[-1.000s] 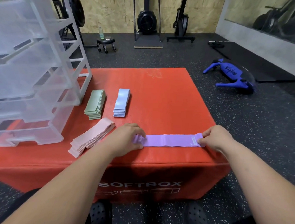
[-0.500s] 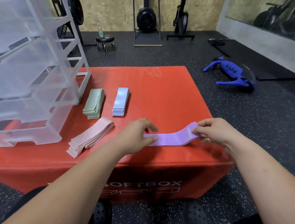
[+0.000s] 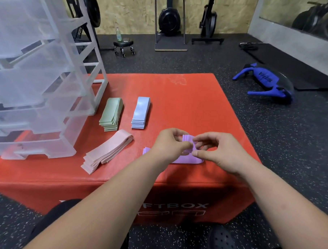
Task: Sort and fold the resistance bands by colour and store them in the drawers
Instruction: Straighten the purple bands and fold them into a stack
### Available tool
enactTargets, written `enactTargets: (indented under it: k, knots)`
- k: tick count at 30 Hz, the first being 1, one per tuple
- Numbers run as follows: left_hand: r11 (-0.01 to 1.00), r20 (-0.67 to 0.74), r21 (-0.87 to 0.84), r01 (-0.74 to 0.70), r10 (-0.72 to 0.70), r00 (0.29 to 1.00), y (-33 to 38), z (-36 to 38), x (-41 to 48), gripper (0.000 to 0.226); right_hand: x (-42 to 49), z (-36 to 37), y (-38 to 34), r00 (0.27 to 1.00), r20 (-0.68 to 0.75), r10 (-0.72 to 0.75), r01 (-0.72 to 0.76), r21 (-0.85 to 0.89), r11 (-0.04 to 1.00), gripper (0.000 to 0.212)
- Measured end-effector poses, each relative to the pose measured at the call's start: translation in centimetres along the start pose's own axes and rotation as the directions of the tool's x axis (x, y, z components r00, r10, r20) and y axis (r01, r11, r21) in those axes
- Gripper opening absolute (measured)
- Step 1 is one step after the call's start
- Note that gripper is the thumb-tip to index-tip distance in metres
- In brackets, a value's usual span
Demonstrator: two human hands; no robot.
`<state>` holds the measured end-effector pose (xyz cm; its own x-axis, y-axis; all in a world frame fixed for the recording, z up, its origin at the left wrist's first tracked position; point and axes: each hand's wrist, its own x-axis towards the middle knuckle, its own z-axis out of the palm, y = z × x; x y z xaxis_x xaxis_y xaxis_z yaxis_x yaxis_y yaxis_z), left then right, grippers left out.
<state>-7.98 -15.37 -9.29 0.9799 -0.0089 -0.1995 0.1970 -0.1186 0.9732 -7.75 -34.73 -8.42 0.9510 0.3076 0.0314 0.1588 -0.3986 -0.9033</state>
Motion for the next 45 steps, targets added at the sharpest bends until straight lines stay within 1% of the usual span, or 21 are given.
enactTargets:
  k: [2, 3, 4, 6, 7, 9, 11, 14, 19, 21, 24, 26, 29, 31, 33, 36, 38, 40, 42, 43, 45]
  knots:
    - [1.000, -0.018, 0.025, -0.003, 0.003, 1.000, 0.1, -0.4, 0.2, 0.028, 0.5, -0.2, 1.0, 0.998, -0.026, -0.058, 0.052, -0.202, 0.978, 0.053]
    - [0.999, -0.019, 0.036, -0.007, 0.008, 1.000, 0.2, -0.7, 0.2, 0.030, 0.7, -0.2, 1.5, 0.997, -0.004, -0.076, 0.071, -0.307, 0.949, 0.066]
    - [0.999, -0.014, 0.042, -0.010, 0.011, 1.000, 0.4, -1.0, 0.1, 0.030, 0.9, 0.1, 1.9, 0.996, 0.042, -0.078, 0.088, -0.373, 0.924, 0.079]
    - [0.999, 0.005, 0.040, -0.014, 0.014, 1.000, 0.7, -1.7, 0.0, 0.031, 1.2, 1.1, 2.7, 0.990, 0.126, -0.061, 0.107, -0.400, 0.910, 0.098]
    - [0.999, 0.009, 0.035, -0.016, 0.015, 1.000, 0.9, -2.2, 0.0, 0.031, 1.4, 1.7, 3.0, 0.988, 0.144, -0.054, 0.107, -0.392, 0.914, 0.099]
    - [0.999, -0.004, 0.028, -0.015, 0.015, 1.000, 1.1, -3.4, 0.0, 0.029, 2.0, 2.5, 3.4, 0.990, 0.127, -0.062, 0.109, -0.408, 0.907, 0.092]
    - [0.999, -0.047, 0.038, 0.000, 0.002, 0.999, 1.1, -4.9, 0.1, 0.028, 2.7, 3.0, 3.5, 0.991, 0.109, -0.075, 0.116, -0.442, 0.889, 0.086]
    - [0.996, -0.138, 0.075, 0.039, -0.028, 0.990, 0.8, -7.6, 0.1, 0.026, 3.6, 3.5, 3.5, 0.982, 0.147, -0.117, 0.174, -0.476, 0.862, 0.084]
    - [0.974, -0.218, 0.197, 0.112, -0.068, 0.973, -0.6, -10.9, 0.0, 0.019, 4.4, 4.6, 3.3, 0.969, 0.217, -0.121, 0.220, -0.520, 0.825, 0.081]
    - [0.957, -0.251, 0.254, 0.138, -0.073, 0.965, -1.3, -11.5, -0.1, 0.020, 4.6, 4.8, 3.3, 0.964, 0.240, -0.112, 0.234, -0.570, 0.788, 0.081]
    - [0.926, -0.268, 0.331, 0.181, -0.091, 0.959, -2.2, -11.7, -0.1, 0.020, 4.7, 5.0, 3.3, 0.957, 0.262, -0.120, 0.263, -0.623, 0.737, 0.074]
    - [0.895, -0.275, 0.406, 0.185, -0.073, 0.959, -2.8, -11.8, -0.1, 0.018, 4.7, 5.1, 3.4, 0.955, 0.264, -0.136, 0.279, -0.642, 0.714, 0.071]
    - [0.809, -0.260, 0.564, 0.164, -0.014, 0.966, -3.3, -11.6, -0.3, 0.018, 4.7, 5.2, 3.6, 0.950, 0.278, -0.141, 0.295, -0.661, 0.690, 0.069]
    - [0.690, -0.221, 0.710, 0.139, 0.031, 0.975, -3.5, -11.4, -0.5, 0.022, 4.8, 5.2, 3.7, 0.947, 0.285, -0.149, 0.309, -0.676, 0.669, 0.067]
    - [0.576, -0.183, 0.813, 0.089, 0.108, 0.977, -3.9, -11.0, -0.5, 0.028, 4.8, 5.2, 3.7, 0.941, 0.299, -0.159, 0.327, -0.682, 0.654, 0.065]
    - [0.481, -0.121, 0.876, 0.028, 0.163, 0.979, -4.5, -10.1, -0.6, 0.038, 4.6, 5.2, 3.7, 0.930, 0.320, -0.183, 0.359, -0.674, 0.645, 0.059]
    - [0.399, -0.093, 0.917, -0.004, 0.223, 0.970, -4.8, -9.9, -0.6, 0.040, 4.5, 5.1, 3.6, 0.930, 0.315, -0.191, 0.361, -0.680, 0.638, 0.056]
    - [0.274, -0.003, 0.957, -0.092, 0.326, 0.945, -4.8, -9.9, -0.6, 0.039, 4.4, 5.1, 3.4, 0.930, 0.315, -0.187, 0.361, -0.695, 0.622, 0.048]
    - [0.155, 0.126, 0.969, -0.193, 0.364, 0.923, -4.7, -9.9, -0.5, 0.028, 4.2, 5.2, 3.4, 0.930, 0.329, -0.165, 0.357, -0.697, 0.622, 0.042]
    - [0.125, 0.158, 0.969, -0.213, 0.350, 0.923, -4.7, -9.8, -0.5, 0.023, 4.2, 5.2, 3.3, 0.931, 0.329, -0.159, 0.352, -0.688, 0.635, 0.042]
    - [0.158, 0.141, 0.966, -0.204, 0.339, 0.930, -4.8, -9.7, -0.6, 0.016, 4.3, 5.2, 3.2, 0.948, 0.287, -0.142, 0.300, -0.646, 0.702, 0.038]
